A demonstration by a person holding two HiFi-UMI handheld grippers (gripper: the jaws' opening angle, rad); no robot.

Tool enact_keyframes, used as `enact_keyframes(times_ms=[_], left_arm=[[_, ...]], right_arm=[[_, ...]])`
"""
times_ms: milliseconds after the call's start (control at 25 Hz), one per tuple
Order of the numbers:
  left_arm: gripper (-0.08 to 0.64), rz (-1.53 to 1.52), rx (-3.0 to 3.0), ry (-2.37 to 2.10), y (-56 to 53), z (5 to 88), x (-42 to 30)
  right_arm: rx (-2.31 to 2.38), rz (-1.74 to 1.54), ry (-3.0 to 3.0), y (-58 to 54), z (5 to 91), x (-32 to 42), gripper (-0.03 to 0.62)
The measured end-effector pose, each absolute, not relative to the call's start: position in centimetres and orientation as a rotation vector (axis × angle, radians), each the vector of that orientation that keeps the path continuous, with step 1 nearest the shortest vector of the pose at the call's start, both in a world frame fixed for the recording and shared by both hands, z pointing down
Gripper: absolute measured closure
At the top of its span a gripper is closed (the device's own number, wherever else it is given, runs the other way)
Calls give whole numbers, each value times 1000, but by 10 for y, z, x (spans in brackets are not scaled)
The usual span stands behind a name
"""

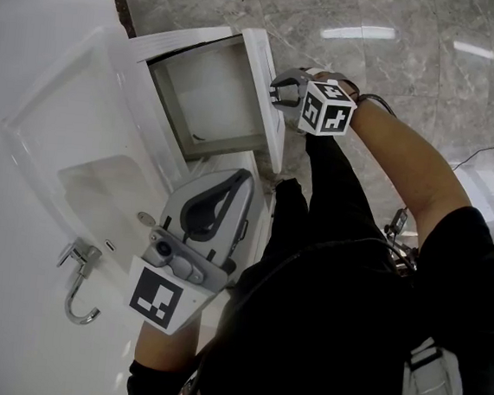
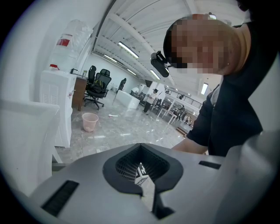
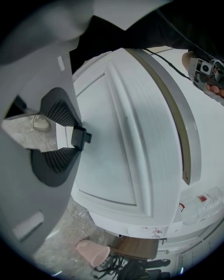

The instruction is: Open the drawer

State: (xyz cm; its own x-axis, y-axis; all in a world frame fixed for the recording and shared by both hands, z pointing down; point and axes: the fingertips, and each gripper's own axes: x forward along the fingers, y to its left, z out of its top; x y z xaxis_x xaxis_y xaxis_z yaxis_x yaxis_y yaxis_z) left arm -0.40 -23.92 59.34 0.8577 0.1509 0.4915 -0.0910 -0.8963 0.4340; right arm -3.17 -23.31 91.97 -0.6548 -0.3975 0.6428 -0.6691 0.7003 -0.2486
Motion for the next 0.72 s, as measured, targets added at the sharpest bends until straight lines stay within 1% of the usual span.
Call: enact_keyframes(times_ms=[720], left_arm=[[565,750,2597,39,-230,589,-5]], right_arm=[[827,648,-2355,-230,918,-27,446]])
